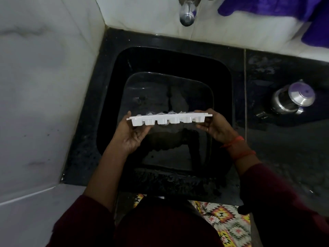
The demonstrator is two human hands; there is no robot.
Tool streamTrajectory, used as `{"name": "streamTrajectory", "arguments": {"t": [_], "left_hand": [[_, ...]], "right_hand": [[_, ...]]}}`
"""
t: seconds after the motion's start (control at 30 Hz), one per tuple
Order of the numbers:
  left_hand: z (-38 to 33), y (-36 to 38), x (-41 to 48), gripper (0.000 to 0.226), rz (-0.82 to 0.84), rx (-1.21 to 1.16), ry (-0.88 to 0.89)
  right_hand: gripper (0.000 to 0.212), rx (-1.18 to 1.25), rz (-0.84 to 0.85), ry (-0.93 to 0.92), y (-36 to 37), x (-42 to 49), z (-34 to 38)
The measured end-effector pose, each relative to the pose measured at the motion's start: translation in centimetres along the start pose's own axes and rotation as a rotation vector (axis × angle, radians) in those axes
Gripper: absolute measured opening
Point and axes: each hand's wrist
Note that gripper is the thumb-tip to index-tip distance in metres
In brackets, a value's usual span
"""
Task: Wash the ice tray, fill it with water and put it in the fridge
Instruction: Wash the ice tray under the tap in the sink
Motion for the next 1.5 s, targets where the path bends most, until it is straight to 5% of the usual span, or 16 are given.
{"name": "streamTrajectory", "arguments": {"t": [0.47,0.6,0.83,1.0,1.17,1.33,1.5], "left_hand": [[-0.5,1.1,1.8,0.051,0.044,-0.074,-0.092],[-0.9,1.3,2.0,0.056,0.040,0.132,-0.119],[-0.7,2.7,1.7,0.052,0.102,0.246,0.105],[-1.3,4.2,1.8,0.048,-0.053,0.244,0.290],[-2.7,6.2,1.7,0.047,-0.114,0.238,0.387],[-4.2,7.7,1.6,0.048,-0.096,0.230,0.406],[-4.9,8.2,1.3,0.050,-0.067,0.253,0.429]], "right_hand": [[0.026,-0.028,-0.039,0.055,-0.4,1.5,0.5],[0.024,0.031,-0.023,0.037,-0.6,1.8,1.4],[0.032,-0.148,0.079,-0.144,-0.6,2.0,4.0],[0.026,-0.283,0.068,-0.248,1.4,1.9,8.1],[0.043,-0.354,0.014,-0.373,4.6,2.2,14.9],[0.054,-0.194,0.154,-0.354,7.8,2.5,20.9],[0.037,-0.061,0.164,-0.361,9.9,2.8,22.7]]}}
Point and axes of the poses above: each hand's wrist, its own x-axis towards the middle knuckle, its own y-axis out of the palm, z = x × y, and after that the axes turned 1 degree about y, right-handed
